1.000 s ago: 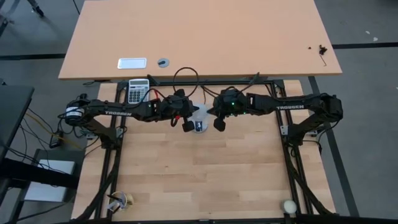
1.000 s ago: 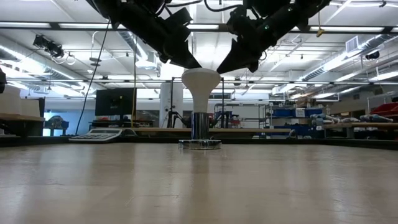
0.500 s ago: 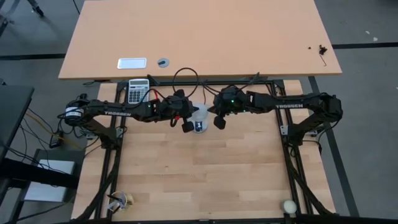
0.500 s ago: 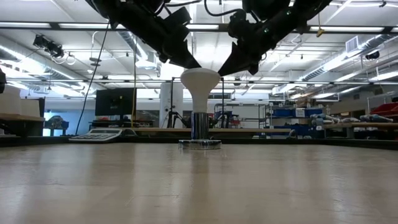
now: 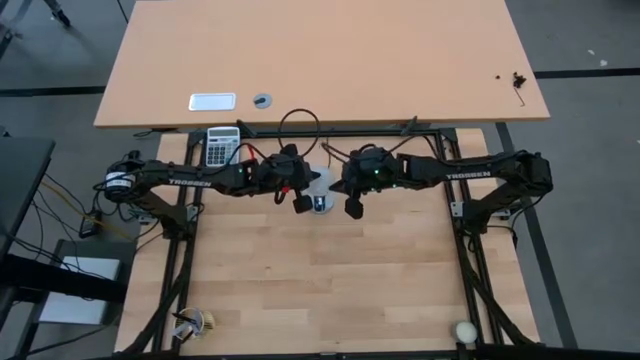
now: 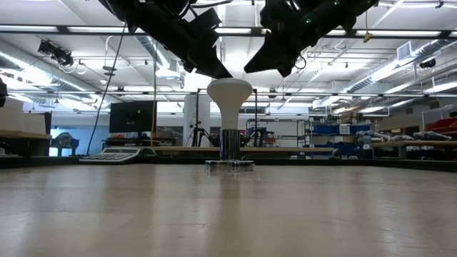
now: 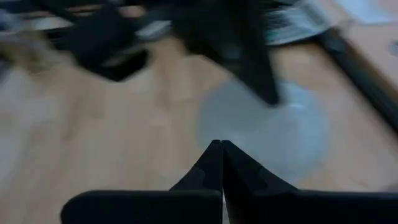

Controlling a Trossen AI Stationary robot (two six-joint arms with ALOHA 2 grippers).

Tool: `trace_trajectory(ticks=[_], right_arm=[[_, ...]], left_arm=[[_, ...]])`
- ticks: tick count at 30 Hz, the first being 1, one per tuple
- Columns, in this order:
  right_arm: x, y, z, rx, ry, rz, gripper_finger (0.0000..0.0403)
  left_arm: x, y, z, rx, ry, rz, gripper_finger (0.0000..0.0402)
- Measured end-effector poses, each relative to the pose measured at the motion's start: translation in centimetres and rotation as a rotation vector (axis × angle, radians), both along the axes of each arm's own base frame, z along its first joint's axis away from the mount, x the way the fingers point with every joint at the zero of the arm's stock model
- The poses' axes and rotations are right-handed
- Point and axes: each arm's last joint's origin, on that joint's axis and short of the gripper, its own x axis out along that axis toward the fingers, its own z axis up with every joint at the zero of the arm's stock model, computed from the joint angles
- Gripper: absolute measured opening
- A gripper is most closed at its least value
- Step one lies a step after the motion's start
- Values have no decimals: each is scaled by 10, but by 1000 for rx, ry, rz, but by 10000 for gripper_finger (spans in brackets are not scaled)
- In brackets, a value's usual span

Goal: Screw lightbulb
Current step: Insert the lightbulb into the lamp

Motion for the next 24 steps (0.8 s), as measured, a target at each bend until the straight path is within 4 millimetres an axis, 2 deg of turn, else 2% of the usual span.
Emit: trace_trajectory(ticks=[4,9,24], right_arm=[[-7,-14,0,-60,40,-130,9],[-9,-28,-5,-54,70,-173,9],[1,-24,-14,-2,63,-81,9]], left_arm=[[0,0,0,0,1,0,0],[0,0,0,1,0,1,0],[-1,0,0,4,8,8,0]])
